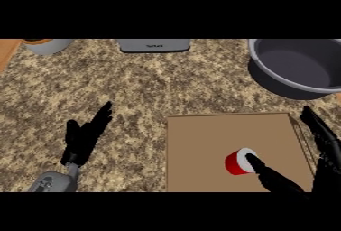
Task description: Pick the can from the tray and place it in the pot
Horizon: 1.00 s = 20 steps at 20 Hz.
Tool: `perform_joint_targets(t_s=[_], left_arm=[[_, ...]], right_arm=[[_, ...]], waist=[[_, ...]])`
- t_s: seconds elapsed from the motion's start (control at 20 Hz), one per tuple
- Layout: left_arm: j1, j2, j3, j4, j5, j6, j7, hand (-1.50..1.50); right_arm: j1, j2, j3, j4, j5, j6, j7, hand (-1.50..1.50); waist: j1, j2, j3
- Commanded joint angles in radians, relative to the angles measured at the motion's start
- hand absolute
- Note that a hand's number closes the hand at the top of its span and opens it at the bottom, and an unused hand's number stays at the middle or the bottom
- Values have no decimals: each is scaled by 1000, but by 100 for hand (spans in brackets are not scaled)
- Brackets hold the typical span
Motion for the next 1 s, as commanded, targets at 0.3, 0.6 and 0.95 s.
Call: perform_joint_targets(t_s=[0.3, 0.6, 0.95], left_arm=[[28, -14, -33, -39, -20, -29, 0, 0], [10, -33, -18, 9, -52, -42, -21, 0], [17, -15, 2, -47, -39, -63, 19, 0]], right_arm=[[109, -48, 117, -342, 282, 198, 678, -150], [-140, 41, 115, -238, 261, 292, 977, -150], [-194, 19, 141, -33, 90, 444, 1020, -150]], waist=[[35, 12, -3], [43, 15, 2], [54, 15, 3]])
